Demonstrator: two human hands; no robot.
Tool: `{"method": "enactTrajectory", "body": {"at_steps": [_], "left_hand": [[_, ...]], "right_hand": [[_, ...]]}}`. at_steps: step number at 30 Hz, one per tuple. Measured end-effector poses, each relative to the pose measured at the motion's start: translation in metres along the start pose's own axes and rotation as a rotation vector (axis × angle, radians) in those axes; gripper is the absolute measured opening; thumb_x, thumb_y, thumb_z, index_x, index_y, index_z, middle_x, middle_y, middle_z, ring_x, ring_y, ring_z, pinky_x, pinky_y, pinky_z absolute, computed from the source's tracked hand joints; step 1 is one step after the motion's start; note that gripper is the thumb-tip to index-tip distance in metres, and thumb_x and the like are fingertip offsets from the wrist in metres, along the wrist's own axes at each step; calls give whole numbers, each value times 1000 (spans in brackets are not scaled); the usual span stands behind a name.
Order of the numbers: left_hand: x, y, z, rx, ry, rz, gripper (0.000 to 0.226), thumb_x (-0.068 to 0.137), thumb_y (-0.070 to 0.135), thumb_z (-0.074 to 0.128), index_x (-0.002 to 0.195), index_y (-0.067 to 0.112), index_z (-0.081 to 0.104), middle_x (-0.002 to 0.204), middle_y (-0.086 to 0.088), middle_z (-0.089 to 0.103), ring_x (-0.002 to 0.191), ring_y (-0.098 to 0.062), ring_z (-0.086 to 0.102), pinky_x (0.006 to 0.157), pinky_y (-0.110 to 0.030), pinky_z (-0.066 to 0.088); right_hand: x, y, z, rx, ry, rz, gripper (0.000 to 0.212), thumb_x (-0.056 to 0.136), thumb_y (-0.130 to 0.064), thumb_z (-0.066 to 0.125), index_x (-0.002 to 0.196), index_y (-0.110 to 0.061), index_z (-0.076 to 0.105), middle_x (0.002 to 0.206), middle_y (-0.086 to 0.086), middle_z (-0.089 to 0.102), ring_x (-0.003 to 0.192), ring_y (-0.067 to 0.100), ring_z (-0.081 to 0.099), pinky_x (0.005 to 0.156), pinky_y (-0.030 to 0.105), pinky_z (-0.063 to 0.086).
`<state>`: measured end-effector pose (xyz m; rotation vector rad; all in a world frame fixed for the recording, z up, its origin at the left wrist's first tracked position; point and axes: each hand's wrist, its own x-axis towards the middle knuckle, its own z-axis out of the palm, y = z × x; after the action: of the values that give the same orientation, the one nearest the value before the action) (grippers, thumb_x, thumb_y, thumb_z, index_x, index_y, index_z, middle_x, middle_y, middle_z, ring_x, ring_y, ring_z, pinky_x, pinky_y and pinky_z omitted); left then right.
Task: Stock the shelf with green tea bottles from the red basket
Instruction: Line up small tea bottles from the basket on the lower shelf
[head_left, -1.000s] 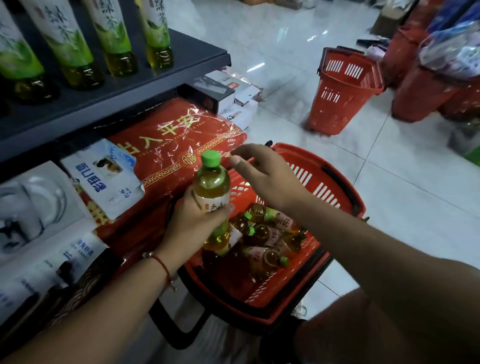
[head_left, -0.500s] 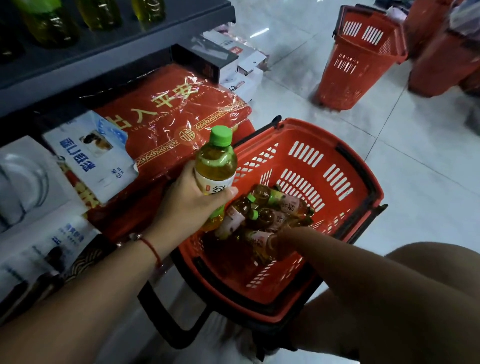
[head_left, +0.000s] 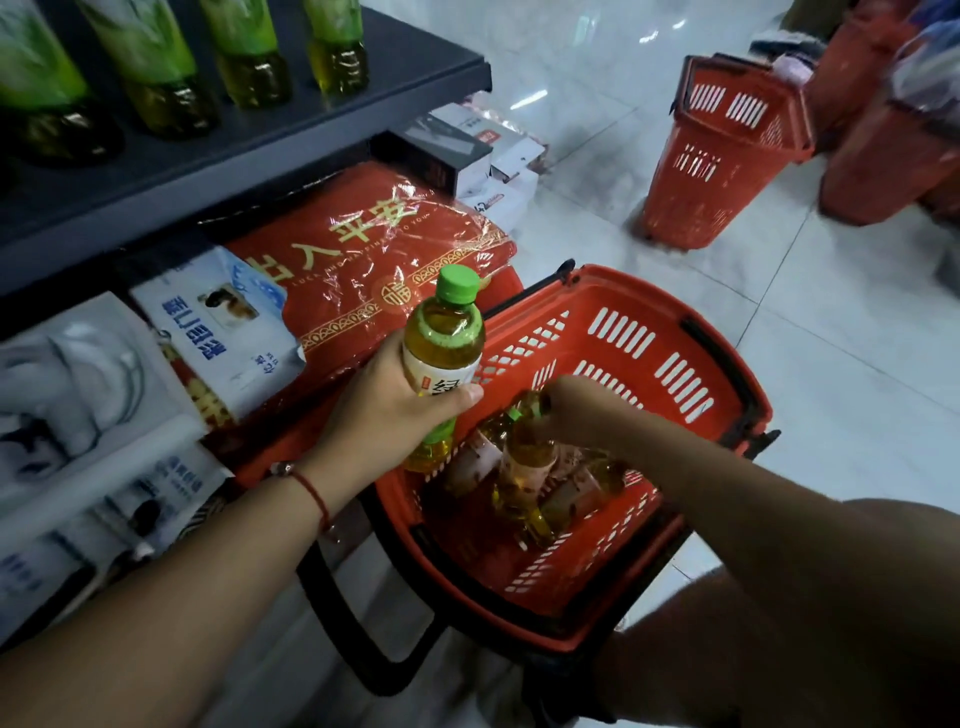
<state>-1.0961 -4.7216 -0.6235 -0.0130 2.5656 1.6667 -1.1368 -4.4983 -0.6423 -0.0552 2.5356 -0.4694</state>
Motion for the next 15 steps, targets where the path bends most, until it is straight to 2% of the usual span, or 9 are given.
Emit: {"method": "enactTrajectory", "body": {"at_steps": [2, 4, 6, 9, 12, 14, 15], "left_hand": [[-10, 8, -8, -14, 18, 8, 61, 62, 53, 84, 116, 37, 59, 105, 16, 71, 95, 0, 68, 89, -37, 57], [-22, 17, -16, -36, 43, 16, 52, 68, 44, 87, 111, 37, 60, 100, 17, 71, 90, 5, 67, 83, -28, 56], [-36, 26, -24, -61, 65, 27, 46, 71, 37, 87, 110, 37, 61, 98, 17, 72, 88, 7, 67, 79, -22, 53], [-62, 37, -39, -111, 96, 41, 50, 75, 29, 86, 118, 30, 61, 103, 9, 72, 91, 1, 69, 77, -20, 52], [-88, 41, -56, -141, 136, 48, 43, 76, 25, 85, 113, 26, 63, 98, 7, 74, 87, 0, 70, 72, -17, 52], [-106, 39, -68, -161, 149, 28, 43, 74, 32, 86, 111, 26, 65, 97, 6, 76, 87, -2, 71, 78, -25, 56], [-113, 38, -74, -174, 143, 12, 45, 71, 38, 87, 110, 27, 66, 98, 7, 76, 89, -5, 72, 81, -31, 57]], "right_hand": [[-23, -9, -32, 106, 82, -70, 11, 89, -30, 69, 92, -22, 63, 82, -6, 62, 70, 5, 59, 57, 14, 44], [-53, -18, -60, 161, 163, -156, 14, 89, -31, 70, 86, -18, 67, 72, -7, 63, 57, -2, 57, 47, 8, 39], [-85, -22, -78, 270, 213, -239, 13, 90, -28, 69, 90, -15, 71, 66, -11, 65, 52, -7, 58, 46, 6, 39], [-134, -31, -94, 430, 313, -335, 20, 89, -33, 67, 103, -19, 71, 82, -8, 73, 66, -1, 69, 66, 21, 54], [-172, -47, -101, 688, 464, -458, 30, 86, -42, 62, 107, -21, 68, 96, -1, 74, 81, 14, 73, 72, 29, 57], [-179, -55, -106, 1087, 452, -459, 37, 86, -47, 58, 108, -18, 67, 97, 3, 75, 90, 24, 73, 77, 37, 58], [-174, -56, -108, 1331, 393, -389, 39, 88, -48, 57, 107, -15, 65, 93, 5, 75, 92, 28, 73, 79, 42, 58]]}}
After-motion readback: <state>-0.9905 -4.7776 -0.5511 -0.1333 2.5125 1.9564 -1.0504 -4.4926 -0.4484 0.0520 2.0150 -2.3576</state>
